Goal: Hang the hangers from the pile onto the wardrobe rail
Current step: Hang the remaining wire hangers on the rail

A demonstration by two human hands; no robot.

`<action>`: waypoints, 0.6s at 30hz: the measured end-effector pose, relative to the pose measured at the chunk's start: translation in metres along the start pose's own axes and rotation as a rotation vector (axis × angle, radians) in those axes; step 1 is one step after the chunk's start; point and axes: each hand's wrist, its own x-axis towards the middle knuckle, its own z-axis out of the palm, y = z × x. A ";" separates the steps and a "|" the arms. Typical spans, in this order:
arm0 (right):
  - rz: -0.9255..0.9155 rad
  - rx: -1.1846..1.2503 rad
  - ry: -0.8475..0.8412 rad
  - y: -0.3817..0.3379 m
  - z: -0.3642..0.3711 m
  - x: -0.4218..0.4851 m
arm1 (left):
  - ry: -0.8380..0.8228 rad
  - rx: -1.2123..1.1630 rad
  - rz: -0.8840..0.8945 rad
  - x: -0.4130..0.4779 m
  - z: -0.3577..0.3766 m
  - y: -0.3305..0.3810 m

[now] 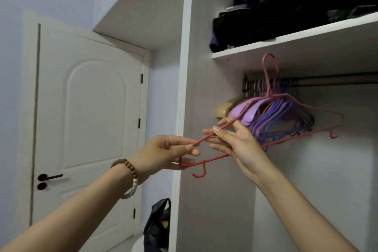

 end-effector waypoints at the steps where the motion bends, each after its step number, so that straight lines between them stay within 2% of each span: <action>1: -0.008 -0.012 0.015 0.000 -0.014 0.006 | 0.000 0.011 0.005 0.014 0.010 0.001; 8: -0.118 -0.083 0.225 0.000 -0.096 0.057 | 0.015 -0.045 0.051 0.105 0.081 0.015; 18: -0.110 -0.104 0.436 -0.002 -0.193 0.115 | 0.018 -0.094 0.109 0.202 0.153 0.034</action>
